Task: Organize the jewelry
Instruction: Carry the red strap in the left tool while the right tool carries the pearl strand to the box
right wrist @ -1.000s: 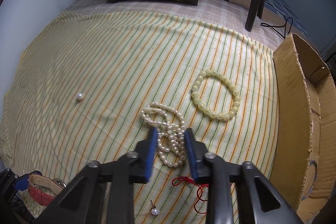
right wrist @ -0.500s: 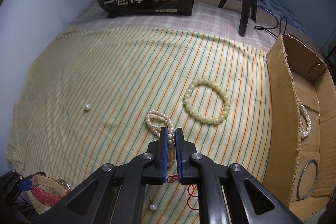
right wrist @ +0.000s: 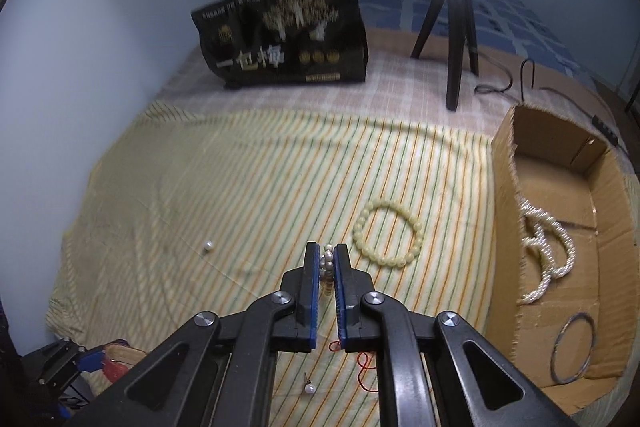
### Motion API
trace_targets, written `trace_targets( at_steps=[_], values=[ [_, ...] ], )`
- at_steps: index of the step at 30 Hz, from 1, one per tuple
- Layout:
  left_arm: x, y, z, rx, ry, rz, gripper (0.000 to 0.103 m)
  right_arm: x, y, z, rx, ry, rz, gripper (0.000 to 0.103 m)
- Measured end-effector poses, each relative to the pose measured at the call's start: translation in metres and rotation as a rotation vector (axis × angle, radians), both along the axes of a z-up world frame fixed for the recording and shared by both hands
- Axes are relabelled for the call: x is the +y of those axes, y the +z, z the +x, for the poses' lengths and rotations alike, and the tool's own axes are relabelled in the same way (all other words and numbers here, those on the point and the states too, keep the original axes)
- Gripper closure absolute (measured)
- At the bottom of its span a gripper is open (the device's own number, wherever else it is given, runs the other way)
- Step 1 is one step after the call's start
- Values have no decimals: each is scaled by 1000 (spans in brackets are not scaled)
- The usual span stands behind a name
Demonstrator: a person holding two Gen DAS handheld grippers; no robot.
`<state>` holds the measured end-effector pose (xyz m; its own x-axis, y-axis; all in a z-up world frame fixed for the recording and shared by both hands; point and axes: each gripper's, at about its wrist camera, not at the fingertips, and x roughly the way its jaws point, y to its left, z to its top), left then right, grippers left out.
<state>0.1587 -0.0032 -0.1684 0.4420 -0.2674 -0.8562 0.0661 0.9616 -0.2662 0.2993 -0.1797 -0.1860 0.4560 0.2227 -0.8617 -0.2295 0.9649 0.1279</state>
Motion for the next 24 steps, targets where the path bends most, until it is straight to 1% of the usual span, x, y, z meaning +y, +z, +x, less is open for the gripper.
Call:
trace_targets(
  at_steps=[10,14,24],
  values=[
    [-30,25,7,-46,-49,-29,41,-28,42,-9,-89,-39,48,99],
    [-45,35,11,-68,-72,-45,41,-44,57,-14,-123,-58,46,99],
    [-97,48,24,-96,-145,-73,41,-103,73,-17,-151,-141,37,99]
  ],
)
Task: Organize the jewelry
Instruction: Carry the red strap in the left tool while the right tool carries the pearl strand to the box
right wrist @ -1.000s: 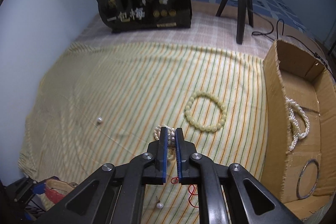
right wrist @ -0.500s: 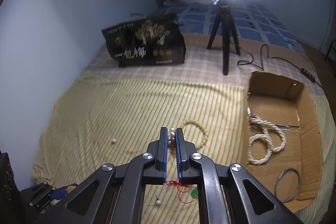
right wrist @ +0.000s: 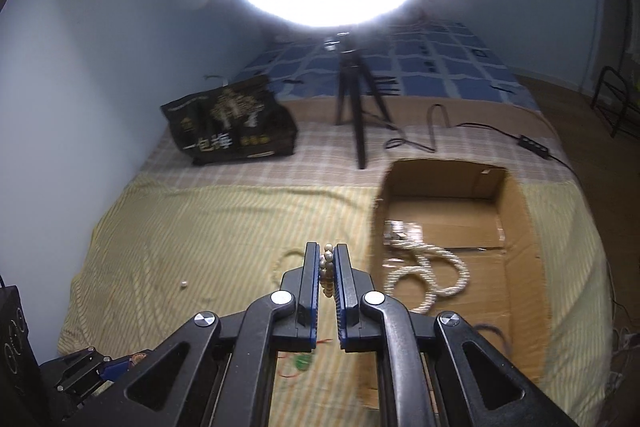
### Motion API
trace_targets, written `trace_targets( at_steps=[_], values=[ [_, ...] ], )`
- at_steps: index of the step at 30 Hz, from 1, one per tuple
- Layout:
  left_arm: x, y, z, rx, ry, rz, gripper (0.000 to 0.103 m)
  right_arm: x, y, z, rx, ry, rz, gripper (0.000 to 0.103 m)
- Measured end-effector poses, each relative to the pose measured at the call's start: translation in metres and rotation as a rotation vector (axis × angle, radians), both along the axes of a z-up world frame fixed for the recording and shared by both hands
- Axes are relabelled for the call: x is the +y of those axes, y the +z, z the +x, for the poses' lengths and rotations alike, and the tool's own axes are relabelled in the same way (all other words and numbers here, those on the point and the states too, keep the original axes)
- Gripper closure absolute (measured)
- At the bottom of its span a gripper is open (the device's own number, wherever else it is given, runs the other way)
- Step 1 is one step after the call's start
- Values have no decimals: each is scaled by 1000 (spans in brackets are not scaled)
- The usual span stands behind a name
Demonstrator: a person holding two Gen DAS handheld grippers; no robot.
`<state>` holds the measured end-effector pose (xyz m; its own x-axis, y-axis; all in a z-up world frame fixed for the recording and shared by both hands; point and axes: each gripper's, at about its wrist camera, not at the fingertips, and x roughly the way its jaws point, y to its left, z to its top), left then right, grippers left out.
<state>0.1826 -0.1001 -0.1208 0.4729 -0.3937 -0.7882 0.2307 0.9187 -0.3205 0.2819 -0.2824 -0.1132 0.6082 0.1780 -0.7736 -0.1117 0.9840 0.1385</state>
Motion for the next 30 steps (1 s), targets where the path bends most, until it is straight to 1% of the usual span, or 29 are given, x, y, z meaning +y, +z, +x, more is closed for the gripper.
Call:
trace_targets(
  at_steps=[9,18,30],
  values=[
    [-50,2,15,-10,-60,-9,41,-49,1,2,0,-73,-12,99],
    [-102,-8,31,-11,-128,12,41,-90,-4,15,10,-125,-30,99],
    [-137,-25,53,6,-161,31,41,-123,-26,45,39,-163,-52,99]
  ],
)
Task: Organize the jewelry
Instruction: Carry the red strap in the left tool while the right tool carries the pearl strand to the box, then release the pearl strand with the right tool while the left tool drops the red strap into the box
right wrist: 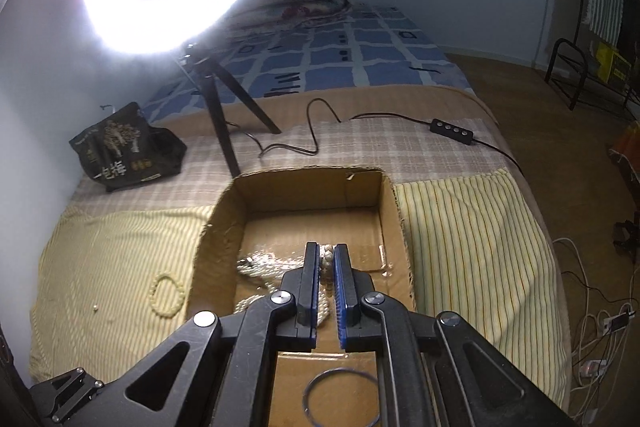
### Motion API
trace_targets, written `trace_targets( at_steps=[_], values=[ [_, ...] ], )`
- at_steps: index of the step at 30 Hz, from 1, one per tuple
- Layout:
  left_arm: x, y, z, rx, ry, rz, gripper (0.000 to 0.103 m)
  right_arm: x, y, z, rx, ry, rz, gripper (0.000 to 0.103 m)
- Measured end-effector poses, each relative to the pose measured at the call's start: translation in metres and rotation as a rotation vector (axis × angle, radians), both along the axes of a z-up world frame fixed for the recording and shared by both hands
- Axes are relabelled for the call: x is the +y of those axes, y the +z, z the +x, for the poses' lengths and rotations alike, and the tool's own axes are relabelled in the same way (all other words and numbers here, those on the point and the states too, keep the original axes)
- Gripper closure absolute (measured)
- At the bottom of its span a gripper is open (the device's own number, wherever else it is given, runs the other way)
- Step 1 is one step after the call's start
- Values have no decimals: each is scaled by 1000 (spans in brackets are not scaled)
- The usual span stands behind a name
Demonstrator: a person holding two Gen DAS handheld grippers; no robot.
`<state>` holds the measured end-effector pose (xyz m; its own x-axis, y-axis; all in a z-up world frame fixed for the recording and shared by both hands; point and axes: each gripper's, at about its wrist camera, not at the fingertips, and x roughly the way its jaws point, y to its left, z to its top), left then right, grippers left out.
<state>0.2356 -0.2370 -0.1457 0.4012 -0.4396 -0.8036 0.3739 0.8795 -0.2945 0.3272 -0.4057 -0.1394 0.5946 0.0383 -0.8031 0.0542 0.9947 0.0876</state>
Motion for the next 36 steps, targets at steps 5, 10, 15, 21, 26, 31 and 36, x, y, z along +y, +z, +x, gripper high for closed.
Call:
trace_targets(
  at_steps=[5,10,15,21,26,31,36],
  values=[
    [-10,-7,6,3,-11,10,41,-5,-12,9,17,1,2,99],
    [-15,-13,10,14,-16,19,41,-8,-22,14,30,0,3,99],
    [-17,-14,12,13,-14,18,40,-11,-26,15,35,-6,18,96],
    [-20,-16,10,14,-21,36,38,-11,-24,13,24,-11,2,67],
    [-19,-15,9,10,-31,45,37,-11,-18,9,0,-30,-22,23],
    [-16,-13,5,-1,-34,52,25,-11,-13,7,-9,-45,-31,10],
    [-9,-10,5,0,-22,55,25,-11,-11,4,-6,-47,-41,10]
  ],
)
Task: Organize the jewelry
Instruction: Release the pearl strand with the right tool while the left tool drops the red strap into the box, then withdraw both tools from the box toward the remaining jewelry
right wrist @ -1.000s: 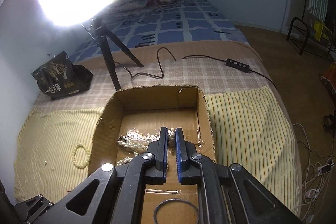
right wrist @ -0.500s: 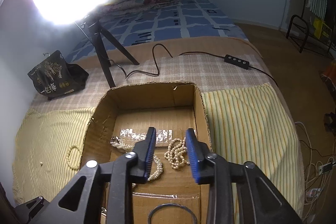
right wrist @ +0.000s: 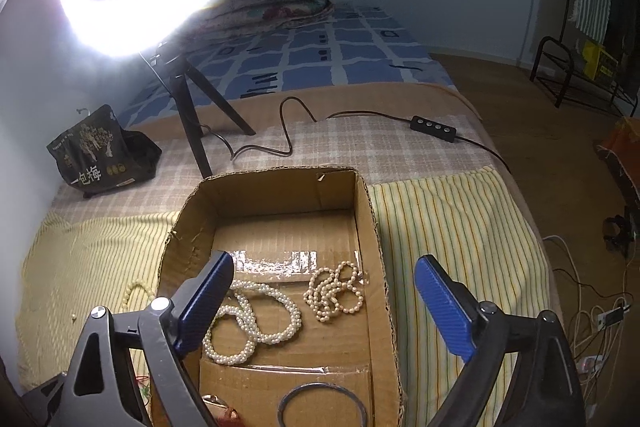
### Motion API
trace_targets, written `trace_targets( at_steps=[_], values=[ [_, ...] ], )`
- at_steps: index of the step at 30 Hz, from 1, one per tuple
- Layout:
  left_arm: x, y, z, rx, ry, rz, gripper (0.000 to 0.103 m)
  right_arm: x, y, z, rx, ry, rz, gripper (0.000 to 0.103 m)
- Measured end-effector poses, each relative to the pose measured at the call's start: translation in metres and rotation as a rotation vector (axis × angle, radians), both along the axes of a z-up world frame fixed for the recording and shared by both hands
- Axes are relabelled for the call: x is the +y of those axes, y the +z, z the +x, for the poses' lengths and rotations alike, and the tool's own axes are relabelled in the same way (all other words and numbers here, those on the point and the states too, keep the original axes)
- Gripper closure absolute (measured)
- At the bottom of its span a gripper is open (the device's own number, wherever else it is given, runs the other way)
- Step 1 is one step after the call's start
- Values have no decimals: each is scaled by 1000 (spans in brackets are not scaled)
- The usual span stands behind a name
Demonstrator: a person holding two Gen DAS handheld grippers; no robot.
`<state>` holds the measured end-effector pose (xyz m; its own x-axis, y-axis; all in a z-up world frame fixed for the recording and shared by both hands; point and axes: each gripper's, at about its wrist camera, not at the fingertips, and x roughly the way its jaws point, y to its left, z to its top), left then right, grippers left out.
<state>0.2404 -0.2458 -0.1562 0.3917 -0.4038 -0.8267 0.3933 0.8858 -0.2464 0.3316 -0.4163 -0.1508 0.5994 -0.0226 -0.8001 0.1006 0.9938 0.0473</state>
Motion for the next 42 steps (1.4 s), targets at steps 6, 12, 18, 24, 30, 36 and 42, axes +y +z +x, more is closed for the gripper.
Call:
trace_targets(
  at_steps=[6,12,18,24,30,36,42],
  values=[
    [11,6,-4,-10,7,1,25,1,6,-6,-7,-7,-4,10],
    [33,15,-7,-25,34,1,25,7,14,-15,-18,-8,-3,10],
    [68,29,-12,-51,81,-2,25,17,28,-35,-42,-7,23,10],
    [110,40,-17,-84,136,11,25,34,41,-61,-70,16,23,10],
    [158,46,-17,-99,218,20,25,66,46,-85,-78,90,27,10],
    [196,43,-19,-97,273,39,25,114,34,-106,-37,212,51,10],
    [224,36,-20,-85,301,53,25,156,11,-119,24,311,62,16]
  ],
)
